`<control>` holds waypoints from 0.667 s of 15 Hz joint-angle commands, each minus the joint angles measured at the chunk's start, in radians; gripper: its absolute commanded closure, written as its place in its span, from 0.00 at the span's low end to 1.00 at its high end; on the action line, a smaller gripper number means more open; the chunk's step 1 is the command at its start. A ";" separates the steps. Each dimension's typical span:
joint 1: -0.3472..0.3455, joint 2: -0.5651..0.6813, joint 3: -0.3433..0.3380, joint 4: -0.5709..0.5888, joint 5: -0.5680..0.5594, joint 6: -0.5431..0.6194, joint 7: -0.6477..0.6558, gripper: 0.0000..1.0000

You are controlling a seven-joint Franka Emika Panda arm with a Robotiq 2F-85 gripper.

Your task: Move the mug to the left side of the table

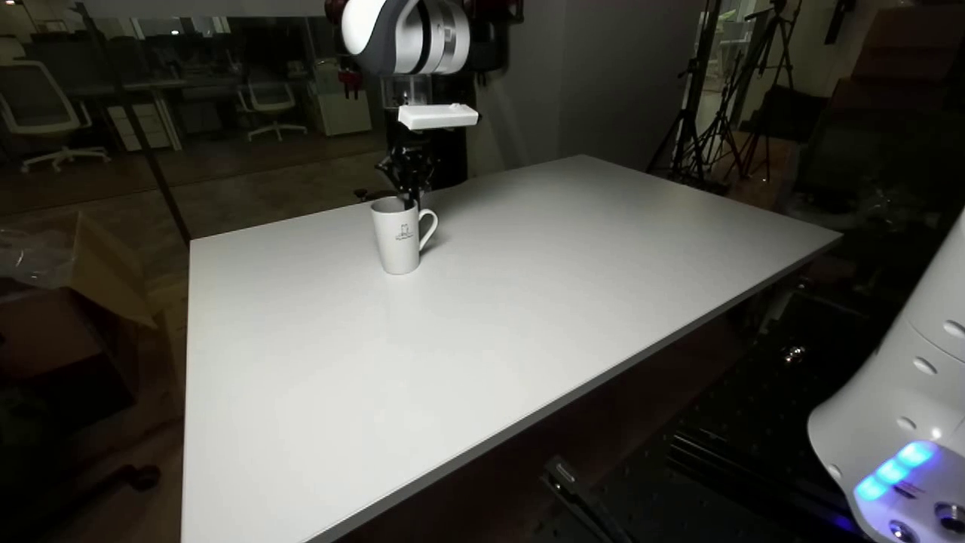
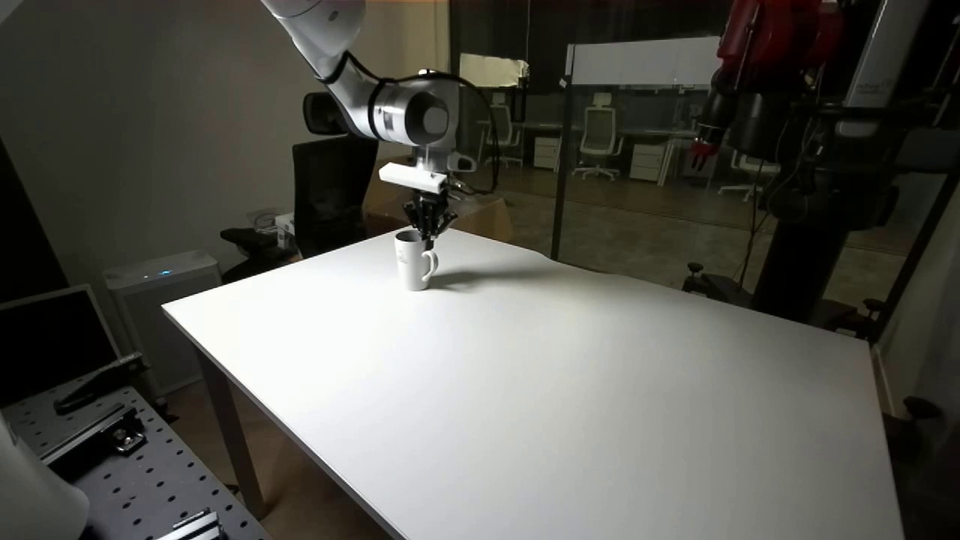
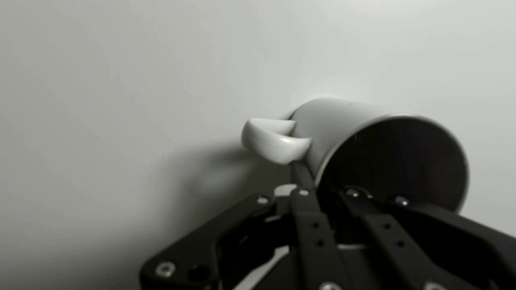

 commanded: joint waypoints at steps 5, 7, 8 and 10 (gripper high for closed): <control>0.042 -0.123 -0.018 -0.204 0.020 -0.004 0.070 0.98; 0.057 -0.126 -0.045 -0.206 0.000 -0.005 0.111 0.98; 0.065 -0.125 -0.059 -0.205 -0.010 -0.003 0.135 0.98; 0.070 -0.118 -0.074 -0.194 -0.015 -0.017 0.162 0.98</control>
